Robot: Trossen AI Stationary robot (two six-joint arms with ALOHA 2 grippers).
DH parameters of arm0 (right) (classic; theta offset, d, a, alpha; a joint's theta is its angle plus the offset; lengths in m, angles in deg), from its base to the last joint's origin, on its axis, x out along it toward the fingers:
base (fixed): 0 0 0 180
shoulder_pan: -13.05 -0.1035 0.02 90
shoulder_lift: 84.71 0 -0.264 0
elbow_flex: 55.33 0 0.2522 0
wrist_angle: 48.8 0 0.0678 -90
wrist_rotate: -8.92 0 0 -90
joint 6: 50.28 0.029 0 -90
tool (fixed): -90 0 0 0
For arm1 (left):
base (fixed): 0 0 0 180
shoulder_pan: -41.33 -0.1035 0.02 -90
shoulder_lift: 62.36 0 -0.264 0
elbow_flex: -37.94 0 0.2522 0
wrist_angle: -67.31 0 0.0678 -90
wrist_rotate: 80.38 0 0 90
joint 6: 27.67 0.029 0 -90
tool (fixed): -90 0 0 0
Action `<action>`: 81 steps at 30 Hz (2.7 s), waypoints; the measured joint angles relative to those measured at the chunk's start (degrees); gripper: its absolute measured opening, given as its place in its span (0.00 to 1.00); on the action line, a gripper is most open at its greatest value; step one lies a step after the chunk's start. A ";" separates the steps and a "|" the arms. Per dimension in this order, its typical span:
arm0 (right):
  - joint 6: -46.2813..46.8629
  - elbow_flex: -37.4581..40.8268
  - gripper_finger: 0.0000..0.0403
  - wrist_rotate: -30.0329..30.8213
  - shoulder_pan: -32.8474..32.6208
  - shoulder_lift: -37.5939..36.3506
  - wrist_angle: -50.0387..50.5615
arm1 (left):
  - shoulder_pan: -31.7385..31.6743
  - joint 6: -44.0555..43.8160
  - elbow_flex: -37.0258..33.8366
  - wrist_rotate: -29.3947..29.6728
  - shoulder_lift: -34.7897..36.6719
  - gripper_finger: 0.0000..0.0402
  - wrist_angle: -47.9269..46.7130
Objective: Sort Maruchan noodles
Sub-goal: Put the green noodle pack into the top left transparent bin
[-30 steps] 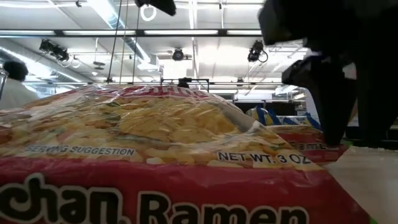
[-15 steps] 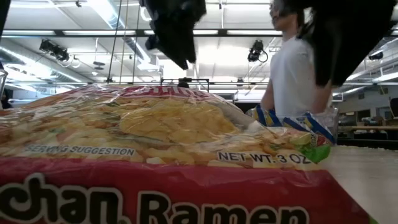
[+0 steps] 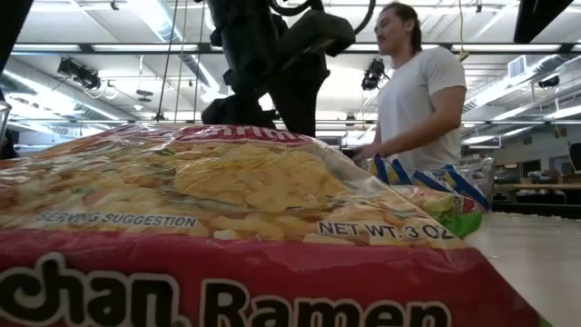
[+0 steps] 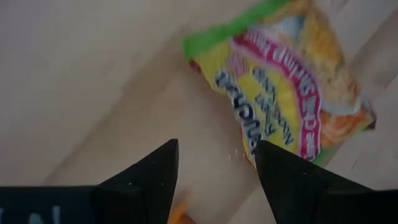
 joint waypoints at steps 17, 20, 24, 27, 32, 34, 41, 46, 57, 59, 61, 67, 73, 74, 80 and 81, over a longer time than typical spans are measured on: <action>-0.87 0.00 0.48 -0.04 -0.07 -0.02 0.59 | 1.25 -7.11 -15.47 -2.73 -0.34 0.54 31.46; -1.26 0.00 0.48 -0.05 0.38 -0.02 0.81 | 1.61 -7.11 -16.64 -3.48 -0.33 0.54 38.16; -1.26 0.00 0.48 -0.15 0.88 -0.02 0.81 | 1.67 -7.37 -16.83 -3.74 -0.34 0.53 38.41; -1.27 0.00 0.48 -0.36 1.19 -0.02 0.81 | 1.70 -7.42 -16.83 -3.14 -0.34 0.51 38.10; -1.22 0.00 0.48 -0.42 1.57 -0.02 0.76 | 2.03 -8.64 -16.83 -0.91 -0.34 0.40 38.12; -1.09 0.00 0.48 -0.44 1.68 -0.02 0.76 | 2.25 -8.64 -16.81 0.05 -0.82 0.34 38.51; -1.05 0.00 0.48 -2.81 2.69 -0.02 0.66 | 2.64 -2.81 -16.81 0.59 -2.84 0.08 39.57; -1.47 -2.83 0.48 -4.29 3.86 -0.03 5.16 | 1.89 -0.12 -16.76 0.06 -0.47 0.02 38.67; -11.26 -3.07 0.48 8.01 8.98 -12.44 12.14 | -8.63 8.08 -5.82 1.28 13.44 0.01 18.37; -14.72 -1.52 0.48 9.05 11.16 -16.20 11.72 | -12.13 11.05 -0.45 2.26 13.59 0.01 13.70; -18.74 0.36 0.48 10.13 13.67 -19.83 10.89 | -15.84 13.29 4.93 3.18 13.23 0.01 9.58; -30.79 6.67 0.48 11.65 22.12 -28.82 6.44 | -28.25 15.12 11.45 7.44 12.51 0.01 2.56; -39.56 15.04 0.48 8.07 27.09 -33.55 -6.34 | -37.46 15.69 11.23 8.12 9.67 0.01 0.79; -40.60 16.32 0.48 6.70 27.60 -33.74 -8.13 | -38.02 16.08 11.13 7.36 8.33 0.01 0.17; -43.30 21.87 0.48 -0.21 30.50 -33.66 -14.20 | -39.90 15.73 11.10 1.42 2.48 0.01 -3.87; -43.32 22.35 0.48 -0.79 30.91 -33.52 -14.21 | -39.95 16.13 11.08 0.56 1.77 0.01 -3.87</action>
